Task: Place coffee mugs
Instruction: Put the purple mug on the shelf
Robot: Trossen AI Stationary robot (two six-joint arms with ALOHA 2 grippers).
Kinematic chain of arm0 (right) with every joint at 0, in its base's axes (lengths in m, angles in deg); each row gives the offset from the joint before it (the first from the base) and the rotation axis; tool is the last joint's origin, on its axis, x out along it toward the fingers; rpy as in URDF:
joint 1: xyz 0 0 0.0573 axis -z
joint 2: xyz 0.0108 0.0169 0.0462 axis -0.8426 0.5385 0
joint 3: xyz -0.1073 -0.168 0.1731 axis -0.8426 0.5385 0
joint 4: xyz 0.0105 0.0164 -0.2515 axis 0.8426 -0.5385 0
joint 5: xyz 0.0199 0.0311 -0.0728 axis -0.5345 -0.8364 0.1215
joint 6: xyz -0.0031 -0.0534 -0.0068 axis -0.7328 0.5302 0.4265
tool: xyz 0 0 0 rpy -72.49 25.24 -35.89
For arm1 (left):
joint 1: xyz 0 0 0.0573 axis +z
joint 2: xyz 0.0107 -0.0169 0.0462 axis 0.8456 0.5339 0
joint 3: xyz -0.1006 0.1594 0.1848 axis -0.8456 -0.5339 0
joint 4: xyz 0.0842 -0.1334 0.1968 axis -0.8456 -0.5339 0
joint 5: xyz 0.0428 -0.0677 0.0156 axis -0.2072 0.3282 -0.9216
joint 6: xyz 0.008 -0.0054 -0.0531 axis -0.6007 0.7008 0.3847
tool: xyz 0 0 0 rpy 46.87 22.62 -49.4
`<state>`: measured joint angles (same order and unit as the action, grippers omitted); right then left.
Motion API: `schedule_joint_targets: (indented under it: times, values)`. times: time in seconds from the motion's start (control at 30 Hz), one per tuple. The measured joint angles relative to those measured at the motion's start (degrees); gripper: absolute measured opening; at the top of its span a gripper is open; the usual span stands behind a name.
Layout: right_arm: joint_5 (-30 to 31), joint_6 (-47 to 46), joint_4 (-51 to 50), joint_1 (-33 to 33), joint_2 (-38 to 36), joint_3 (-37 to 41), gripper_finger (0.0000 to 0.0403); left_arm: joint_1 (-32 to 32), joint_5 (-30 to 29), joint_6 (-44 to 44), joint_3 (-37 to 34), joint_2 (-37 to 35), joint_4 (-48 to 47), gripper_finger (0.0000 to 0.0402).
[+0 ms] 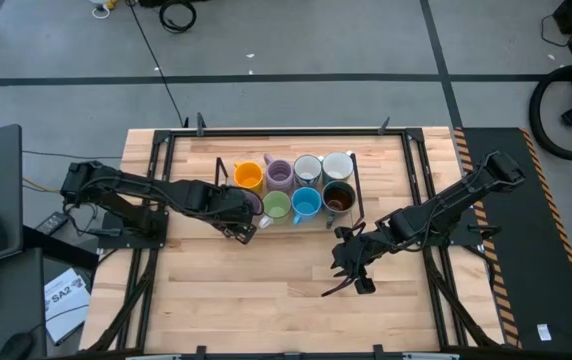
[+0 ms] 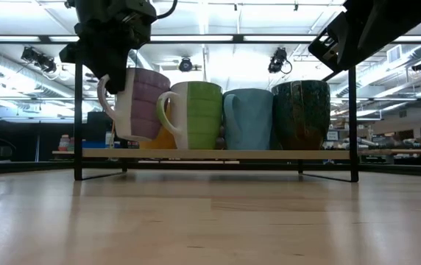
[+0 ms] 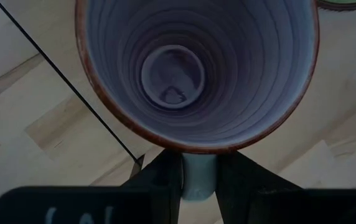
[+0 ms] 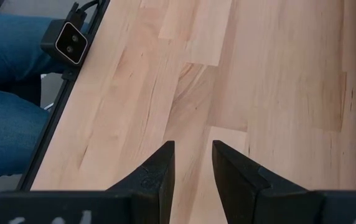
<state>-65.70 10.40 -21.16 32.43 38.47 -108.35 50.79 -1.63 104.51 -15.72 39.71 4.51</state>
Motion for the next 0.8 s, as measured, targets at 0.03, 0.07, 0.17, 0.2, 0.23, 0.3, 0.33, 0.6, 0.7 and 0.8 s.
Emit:
schedule_joint_targets:
  times: [0.03,0.07,0.17,0.2,0.23,0.3,0.33,0.6,0.7,0.8]
  values:
    - [0.00,-0.02,0.00,0.02,0.00,0.00,0.0113,0.00,0.00,0.06,-0.02,0.00,0.00,0.0083]
    - [0.00,-0.02,0.00,0.00,0.00,0.00,0.0113,0.00,-0.02,0.26,-0.02,0.02,0.00,0.0084]
    - [0.00,-0.02,0.00,0.00,0.00,0.00,0.0113,0.01,-0.02,0.42,-0.02,0.03,0.00,0.0084]
    - [0.00,-0.02,0.00,0.01,0.00,0.00,0.0113,0.00,-0.03,0.56,-0.02,0.07,-0.01,0.0084]
    - [0.00,-0.02,0.00,0.00,0.00,0.00,0.0113,0.00,-0.07,0.99,-0.02,0.07,-0.02,0.0084]
    - [0.00,-0.02,0.00,0.00,0.00,0.00,0.0113,0.02,-0.11,1.51,-0.02,0.07,-0.04,0.0084]
    - [0.00,-0.02,0.00,0.00,0.00,0.00,0.0113,0.02,-0.11,1.51,-0.02,0.07,-0.04,0.0085]
    - [0.00,-0.02,0.02,0.00,0.00,0.00,0.0113,-0.02,-2.17,1.70,-0.09,0.07,-0.18,0.0112]
    - [0.00,-0.02,0.02,0.02,0.00,0.00,0.0113,0.01,-3.08,1.56,-0.13,0.09,-0.37,0.0125]
    - [0.00,-0.02,0.02,0.01,0.00,0.00,0.0113,0.02,-3.33,1.47,-0.13,0.09,-0.35,0.0134]
